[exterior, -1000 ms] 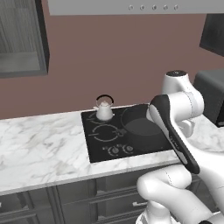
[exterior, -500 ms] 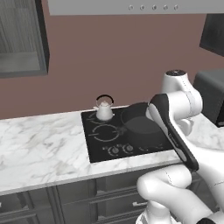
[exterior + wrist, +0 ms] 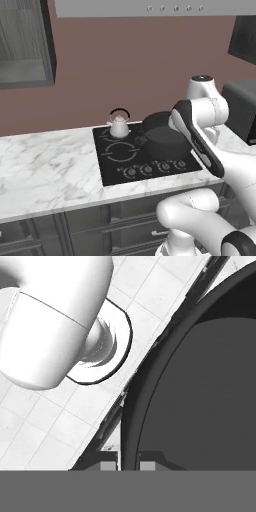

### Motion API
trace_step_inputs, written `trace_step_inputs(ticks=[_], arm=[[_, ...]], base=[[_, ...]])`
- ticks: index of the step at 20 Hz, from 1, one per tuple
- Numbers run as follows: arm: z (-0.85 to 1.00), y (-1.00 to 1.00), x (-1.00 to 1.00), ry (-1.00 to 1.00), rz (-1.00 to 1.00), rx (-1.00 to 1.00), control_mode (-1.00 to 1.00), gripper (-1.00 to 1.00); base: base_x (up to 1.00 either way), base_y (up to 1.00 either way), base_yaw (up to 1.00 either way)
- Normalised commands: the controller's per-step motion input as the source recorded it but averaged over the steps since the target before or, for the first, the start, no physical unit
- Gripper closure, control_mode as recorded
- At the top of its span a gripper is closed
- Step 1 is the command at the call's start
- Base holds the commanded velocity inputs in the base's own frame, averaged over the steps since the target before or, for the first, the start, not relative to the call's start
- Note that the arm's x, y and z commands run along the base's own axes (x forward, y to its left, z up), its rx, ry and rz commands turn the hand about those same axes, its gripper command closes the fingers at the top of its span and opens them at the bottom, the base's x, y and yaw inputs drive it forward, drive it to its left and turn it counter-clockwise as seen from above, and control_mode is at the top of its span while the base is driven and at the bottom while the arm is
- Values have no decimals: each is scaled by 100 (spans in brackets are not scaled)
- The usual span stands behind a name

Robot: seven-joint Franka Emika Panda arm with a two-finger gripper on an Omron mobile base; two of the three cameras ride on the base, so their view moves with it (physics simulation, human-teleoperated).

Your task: Pick the kettle from the cabinet and place it on a stove burner. Then pick the pot from the counter and place it on another stove burner. Finally, turn both burners on.

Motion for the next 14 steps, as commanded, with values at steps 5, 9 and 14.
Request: trace_step_inputs(ticks=[5, 9, 14], arm=[[0, -19, 44, 0, 0, 0, -100, 100], [0, -25, 30, 0, 1, 0, -100, 100], [-3, -20, 34, 0, 0, 0, -100, 100]], base=[[0, 0, 0], [0, 0, 0], [0, 0, 0]])
